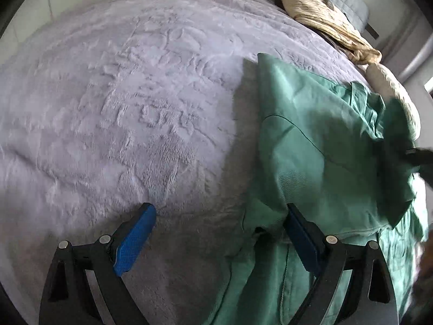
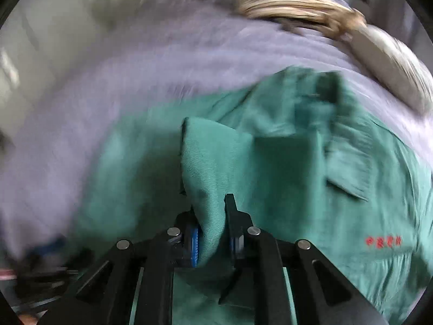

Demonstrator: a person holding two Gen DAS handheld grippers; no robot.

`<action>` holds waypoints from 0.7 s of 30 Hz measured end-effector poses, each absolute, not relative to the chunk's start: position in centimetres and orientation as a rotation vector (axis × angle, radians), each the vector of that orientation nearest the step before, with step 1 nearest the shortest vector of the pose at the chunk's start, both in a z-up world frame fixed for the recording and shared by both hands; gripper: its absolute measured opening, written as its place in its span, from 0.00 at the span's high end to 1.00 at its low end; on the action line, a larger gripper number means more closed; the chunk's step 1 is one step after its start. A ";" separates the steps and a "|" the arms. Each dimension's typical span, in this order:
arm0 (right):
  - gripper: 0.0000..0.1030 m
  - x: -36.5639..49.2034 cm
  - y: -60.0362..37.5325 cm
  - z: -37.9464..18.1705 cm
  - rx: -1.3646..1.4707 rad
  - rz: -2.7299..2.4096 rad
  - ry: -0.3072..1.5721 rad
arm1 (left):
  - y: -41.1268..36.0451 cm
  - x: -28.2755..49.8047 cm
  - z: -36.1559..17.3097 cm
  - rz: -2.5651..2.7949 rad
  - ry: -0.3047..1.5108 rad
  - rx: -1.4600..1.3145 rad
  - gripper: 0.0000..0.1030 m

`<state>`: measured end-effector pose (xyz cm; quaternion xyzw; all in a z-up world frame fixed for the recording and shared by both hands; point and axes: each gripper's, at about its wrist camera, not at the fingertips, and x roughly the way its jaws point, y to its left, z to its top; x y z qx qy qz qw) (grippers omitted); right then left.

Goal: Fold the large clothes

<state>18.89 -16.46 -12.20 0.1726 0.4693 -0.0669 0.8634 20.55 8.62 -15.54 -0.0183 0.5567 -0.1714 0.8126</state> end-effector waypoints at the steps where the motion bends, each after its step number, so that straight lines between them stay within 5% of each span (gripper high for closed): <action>1: 0.83 18.1 -18.1 -11.6 0.390 -0.156 0.957 | 8.3 20.7 -15.4 -0.371 1.185 -0.026 0.08; 5: 0.73 13.3 -27.6 -11.9 0.634 -0.272 0.897 | 8.3 20.9 -15.3 -0.393 1.183 0.020 0.08; 7: 0.28 11.2 -31.9 -13.6 0.779 -0.381 0.925 | 7.3 21.5 -14.4 -0.413 1.193 0.048 0.08; 14: 0.26 4.5 -29.9 -14.2 1.171 -0.230 0.781 | 8.5 24.3 -8.5 -0.570 1.148 0.024 0.08; 21: 0.26 15.0 -12.5 -21.1 1.371 0.252 0.938 | 3.1 33.4 -13.3 -0.625 1.276 0.045 0.08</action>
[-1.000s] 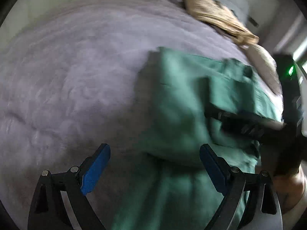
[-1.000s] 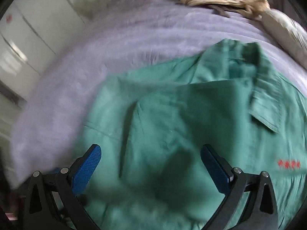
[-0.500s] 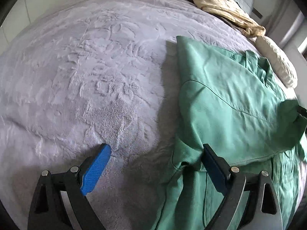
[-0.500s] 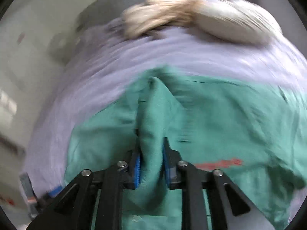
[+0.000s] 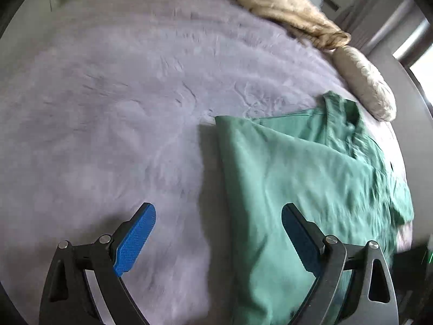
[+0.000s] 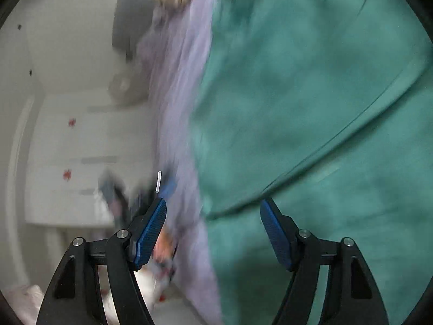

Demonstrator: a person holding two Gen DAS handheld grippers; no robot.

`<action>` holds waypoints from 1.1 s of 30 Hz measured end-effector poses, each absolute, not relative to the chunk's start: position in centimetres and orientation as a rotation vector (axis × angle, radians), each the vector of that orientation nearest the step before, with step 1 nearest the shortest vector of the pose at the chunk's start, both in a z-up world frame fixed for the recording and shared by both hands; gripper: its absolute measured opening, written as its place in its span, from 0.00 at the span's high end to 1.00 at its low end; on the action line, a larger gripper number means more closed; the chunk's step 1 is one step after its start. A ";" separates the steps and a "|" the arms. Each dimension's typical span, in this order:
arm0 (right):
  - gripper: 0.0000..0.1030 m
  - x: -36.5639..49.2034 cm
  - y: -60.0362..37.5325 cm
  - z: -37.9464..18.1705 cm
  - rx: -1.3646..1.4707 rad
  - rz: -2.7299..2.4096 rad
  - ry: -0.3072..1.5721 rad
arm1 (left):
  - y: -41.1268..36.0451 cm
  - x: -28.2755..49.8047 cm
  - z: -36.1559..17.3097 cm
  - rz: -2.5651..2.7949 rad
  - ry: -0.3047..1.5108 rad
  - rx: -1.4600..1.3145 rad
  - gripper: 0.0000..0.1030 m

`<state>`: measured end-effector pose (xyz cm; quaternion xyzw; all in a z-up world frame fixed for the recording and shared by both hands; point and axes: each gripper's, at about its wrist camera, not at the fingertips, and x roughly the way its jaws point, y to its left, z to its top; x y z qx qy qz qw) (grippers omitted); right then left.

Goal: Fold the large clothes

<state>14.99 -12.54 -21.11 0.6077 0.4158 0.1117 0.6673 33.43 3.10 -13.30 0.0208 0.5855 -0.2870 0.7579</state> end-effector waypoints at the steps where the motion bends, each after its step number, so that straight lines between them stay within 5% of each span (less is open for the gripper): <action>1: 0.26 16.5 -10.6 -22.2 1.379 0.272 0.958 | 2.4 34.1 -14.0 -0.630 1.302 0.032 0.08; 4: 0.27 18.5 -7.3 -24.5 1.443 0.258 0.967 | 0.8 34.9 -15.7 -0.626 1.335 0.035 0.08; 6: 0.31 18.8 -6.8 -25.2 1.475 0.217 0.935 | 0.1 34.9 -16.2 -0.632 1.334 0.061 0.22; 8: 0.56 19.5 -6.6 -25.5 1.500 0.190 0.909 | -0.3 35.0 -16.1 -0.664 1.342 0.081 0.93; 9: 0.93 20.2 -6.5 -25.9 1.520 0.193 0.914 | -0.1 35.1 -15.8 -0.695 1.351 0.053 0.96; 12: 0.97 21.6 -5.8 -25.3 1.538 0.267 0.889 | 1.3 35.4 -14.0 -0.742 1.294 0.025 0.96; 22: 0.93 25.0 -1.9 -29.0 1.429 0.310 1.103 | 2.1 34.9 -15.7 -0.734 1.280 0.060 0.96; 23: 0.90 24.9 -2.2 -28.4 1.406 0.334 1.136 | 2.3 34.8 -15.4 -0.733 1.277 0.061 0.96; 25: 0.51 23.9 -3.5 -26.1 1.311 0.359 1.151 | 2.3 34.6 -14.8 -0.728 1.263 0.080 0.96; 27: 0.29 20.6 -6.1 -22.5 1.168 0.286 1.095 | 2.2 34.3 -14.6 -0.712 1.249 0.106 0.96; 33: 0.29 12.0 -19.2 -17.2 0.760 -0.340 0.975 | 1.6 33.5 -14.4 -0.670 1.214 0.137 0.96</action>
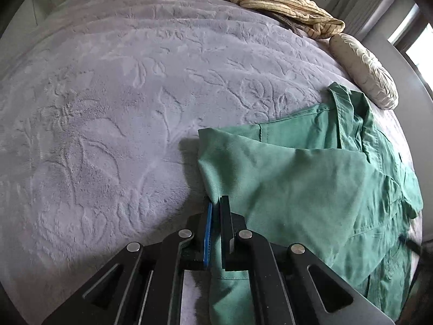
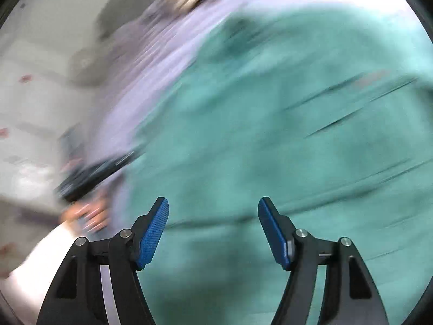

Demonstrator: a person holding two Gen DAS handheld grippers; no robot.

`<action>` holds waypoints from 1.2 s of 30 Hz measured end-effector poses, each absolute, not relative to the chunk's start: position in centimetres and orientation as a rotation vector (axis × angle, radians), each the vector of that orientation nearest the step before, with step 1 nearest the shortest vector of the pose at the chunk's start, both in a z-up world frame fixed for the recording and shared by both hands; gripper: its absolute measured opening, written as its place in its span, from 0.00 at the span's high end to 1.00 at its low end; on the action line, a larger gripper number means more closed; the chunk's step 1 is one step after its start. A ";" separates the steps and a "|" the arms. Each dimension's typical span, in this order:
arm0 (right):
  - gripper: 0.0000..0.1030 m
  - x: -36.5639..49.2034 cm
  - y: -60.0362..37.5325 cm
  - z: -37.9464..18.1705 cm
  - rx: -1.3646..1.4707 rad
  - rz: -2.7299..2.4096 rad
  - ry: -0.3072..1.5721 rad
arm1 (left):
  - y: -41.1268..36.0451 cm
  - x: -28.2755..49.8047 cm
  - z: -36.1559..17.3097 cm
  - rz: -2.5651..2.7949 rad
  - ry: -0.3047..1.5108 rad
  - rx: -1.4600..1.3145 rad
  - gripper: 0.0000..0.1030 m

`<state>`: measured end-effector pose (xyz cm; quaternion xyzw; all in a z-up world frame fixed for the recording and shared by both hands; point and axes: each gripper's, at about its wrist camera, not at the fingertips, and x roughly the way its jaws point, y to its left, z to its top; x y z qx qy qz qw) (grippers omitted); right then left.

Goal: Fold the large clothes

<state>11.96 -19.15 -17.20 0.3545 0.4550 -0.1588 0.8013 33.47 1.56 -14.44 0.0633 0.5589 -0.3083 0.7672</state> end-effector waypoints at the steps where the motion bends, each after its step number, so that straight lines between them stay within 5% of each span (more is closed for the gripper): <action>1: 0.29 11.6 -20.5 -17.4 0.752 -0.383 0.979 | 1.6 33.3 -14.5 -0.664 1.208 0.143 0.96; 5: 0.31 13.9 -23.4 -20.4 0.804 -0.371 1.052 | 1.7 33.2 -14.6 -0.630 1.205 0.142 0.96; 6: 0.38 14.4 -23.6 -21.2 0.816 -0.352 1.070 | 1.7 33.1 -14.6 -0.623 1.204 0.142 0.96; 8: 0.91 13.3 -24.3 -20.3 0.745 -0.340 1.117 | 1.4 33.0 -14.5 -0.606 1.194 0.155 0.96; 15: 0.92 14.0 -23.5 -15.5 0.390 -0.333 1.027 | 1.2 32.6 -15.2 -0.580 1.164 0.187 0.96; 20: 0.88 12.0 -27.0 -19.2 0.588 -0.347 1.073 | 1.7 32.7 -14.6 -0.536 1.155 0.182 0.96; 22: 0.80 11.3 -27.7 -18.3 0.624 -0.391 1.063 | 2.4 32.5 -13.5 -0.495 1.135 0.211 0.96; 28: 0.79 9.4 -27.2 -14.6 0.619 -0.387 0.999 | 4.1 28.7 -9.6 -0.549 1.096 0.216 0.96; 36: 0.79 13.9 -26.5 -15.8 0.558 -0.287 0.988 | 3.9 22.9 -14.8 -0.488 1.189 0.215 0.96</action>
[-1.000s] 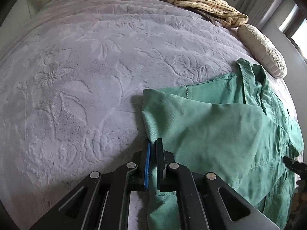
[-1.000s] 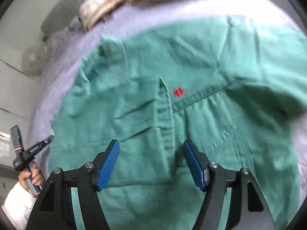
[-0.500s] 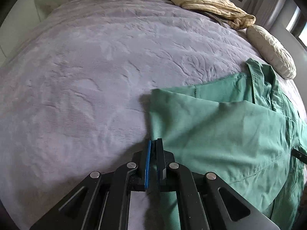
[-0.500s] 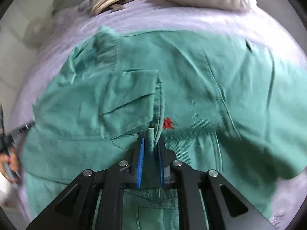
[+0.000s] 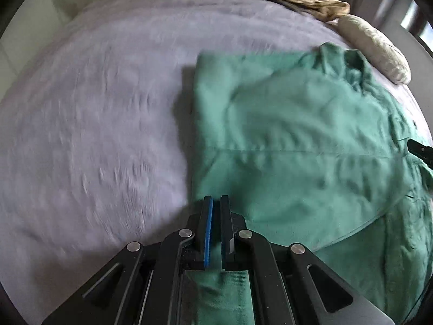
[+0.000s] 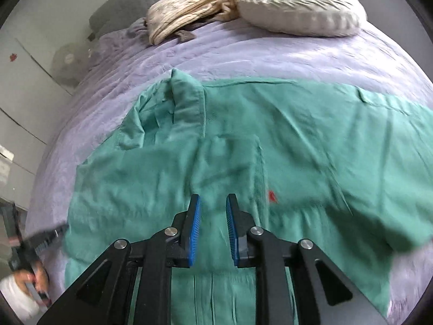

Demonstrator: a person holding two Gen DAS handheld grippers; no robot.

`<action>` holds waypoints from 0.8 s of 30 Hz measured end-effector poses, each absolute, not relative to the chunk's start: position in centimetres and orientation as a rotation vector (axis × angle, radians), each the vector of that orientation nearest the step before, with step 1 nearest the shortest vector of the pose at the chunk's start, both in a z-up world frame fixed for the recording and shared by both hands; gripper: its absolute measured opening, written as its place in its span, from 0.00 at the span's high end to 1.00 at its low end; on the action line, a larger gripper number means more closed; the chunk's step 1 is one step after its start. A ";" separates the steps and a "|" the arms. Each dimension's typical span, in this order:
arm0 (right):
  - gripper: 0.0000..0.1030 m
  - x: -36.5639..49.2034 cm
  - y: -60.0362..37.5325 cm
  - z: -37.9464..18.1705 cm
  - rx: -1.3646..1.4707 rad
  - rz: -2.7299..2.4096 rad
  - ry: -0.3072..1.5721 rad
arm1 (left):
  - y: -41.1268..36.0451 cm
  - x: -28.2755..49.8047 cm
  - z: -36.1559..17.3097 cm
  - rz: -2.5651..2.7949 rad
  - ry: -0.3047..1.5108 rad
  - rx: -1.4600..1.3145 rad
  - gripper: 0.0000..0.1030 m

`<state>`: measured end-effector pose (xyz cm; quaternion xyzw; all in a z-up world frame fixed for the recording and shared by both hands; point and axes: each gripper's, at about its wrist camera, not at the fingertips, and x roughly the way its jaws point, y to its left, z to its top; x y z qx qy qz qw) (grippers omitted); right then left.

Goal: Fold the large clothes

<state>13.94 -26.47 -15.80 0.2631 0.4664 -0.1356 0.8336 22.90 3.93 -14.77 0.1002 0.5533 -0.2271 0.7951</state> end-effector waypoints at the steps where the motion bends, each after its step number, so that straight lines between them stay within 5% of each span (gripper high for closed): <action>1: 0.80 14.5 -26.8 -16.8 0.546 -0.311 1.016 | 4.2 22.7 -15.0 -0.488 1.170 0.208 0.96; 4: 0.95 13.6 -28.4 -18.1 0.615 -0.330 1.022 | 4.6 22.6 -14.7 -0.465 1.165 0.227 0.96; 11: 0.86 8.7 -30.0 -16.5 0.709 -0.381 1.033 | 6.8 22.5 -13.7 -0.356 1.205 0.251 0.96; 14: 0.66 6.4 -29.5 -15.5 0.757 -0.358 1.023 | 7.3 21.2 -12.4 -0.347 1.202 0.252 0.96; 15: 0.46 5.5 -29.2 -15.1 0.767 -0.355 1.018 | 7.4 20.6 -12.0 -0.348 1.201 0.246 0.96; 16: 0.38 4.7 -28.8 -14.9 0.776 -0.353 1.013 | 7.5 20.0 -11.7 -0.347 1.202 0.241 0.96; 24: 0.37 1.3 -25.5 -15.5 0.882 -0.271 1.049 | 6.2 16.8 -11.9 -0.375 1.243 0.240 0.96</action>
